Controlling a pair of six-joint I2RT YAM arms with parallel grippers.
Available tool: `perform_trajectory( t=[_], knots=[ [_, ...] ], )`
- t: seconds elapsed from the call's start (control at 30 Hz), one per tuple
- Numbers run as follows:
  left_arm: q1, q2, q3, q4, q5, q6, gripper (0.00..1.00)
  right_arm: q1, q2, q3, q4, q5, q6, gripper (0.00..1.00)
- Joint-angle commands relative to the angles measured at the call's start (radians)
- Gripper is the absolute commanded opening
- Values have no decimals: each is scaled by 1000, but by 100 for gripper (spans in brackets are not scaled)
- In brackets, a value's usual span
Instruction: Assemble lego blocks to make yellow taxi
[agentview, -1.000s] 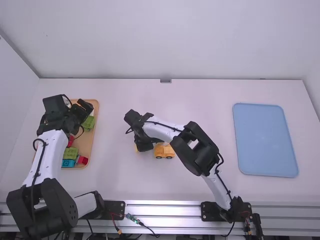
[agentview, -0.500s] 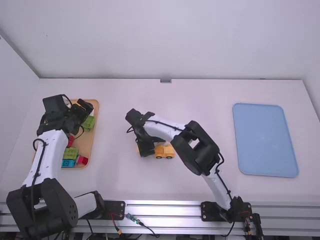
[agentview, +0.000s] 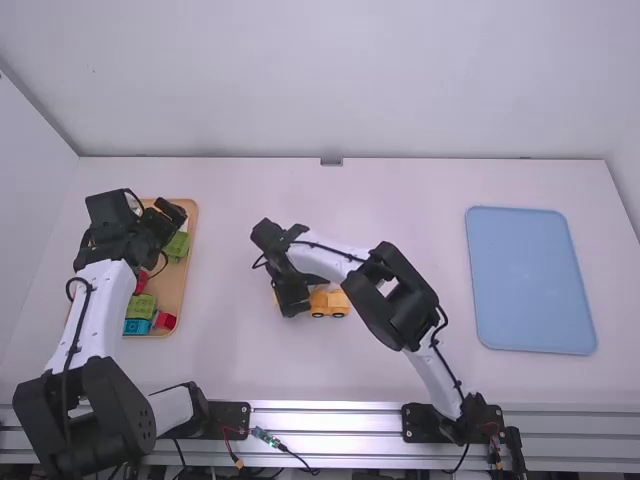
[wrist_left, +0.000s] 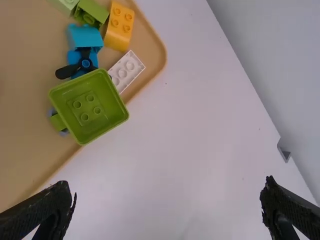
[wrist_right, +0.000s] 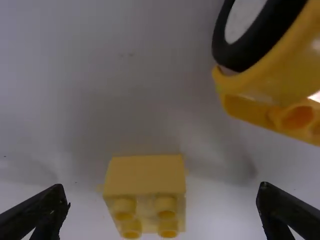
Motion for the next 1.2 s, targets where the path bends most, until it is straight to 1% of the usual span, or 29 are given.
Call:
perform_trajectory(
  t=[0.0,0.1,0.27,0.33,0.4,0.47,0.53,0.7,0.73,0.83,0.87,0.93,0.97,1.03,1.1,1.17],
  knots=[
    [5,-15,-7,-5,5,-3,99,-4,9,19,-29,-11,-29,99],
    [5,-15,-7,-4,5,-3,99,-12,9,61,-105,1,-41,99],
    [4,-15,-7,-4,5,-2,99,-30,9,158,-235,-1,-133,99],
    [4,-15,-7,-3,4,-3,99,-32,9,199,-277,-1,-181,99],
    [3,-15,-7,-3,4,-3,99,-50,9,262,-327,-2,-267,99],
    [5,-15,-7,-3,5,-3,99,-61,9,301,-359,-4,-330,99],
    [3,-15,-7,-3,4,-3,99,-84,9,378,-418,-17,-479,99],
    [5,-15,-7,-2,5,-3,99,-143,9,533,-580,-47,-766,99],
    [3,-15,-7,0,5,-3,99,-165,9,587,-631,-44,-867,99],
    [5,-15,-7,4,11,-2,99,-212,9,666,-706,-23,-1050,99],
    [4,-15,-7,4,12,-3,97,-227,9,681,-713,-5,-1103,99],
    [5,-15,-7,3,13,-3,99,-272,9,708,-724,72,-1289,99],
    [5,-15,-7,3,13,-3,99,-272,9,708,-724,72,-1289,99],
    [3,-15,-7,3,13,-2,99,-317,9,709,-727,101,-1511,99],
    [4,-15,-7,-7,25,6,99,-348,9,698,-745,98,-1648,99],
    [4,-15,-7,-7,134,165,99,-385,9,682,-790,83,-1771,99]
  ],
)
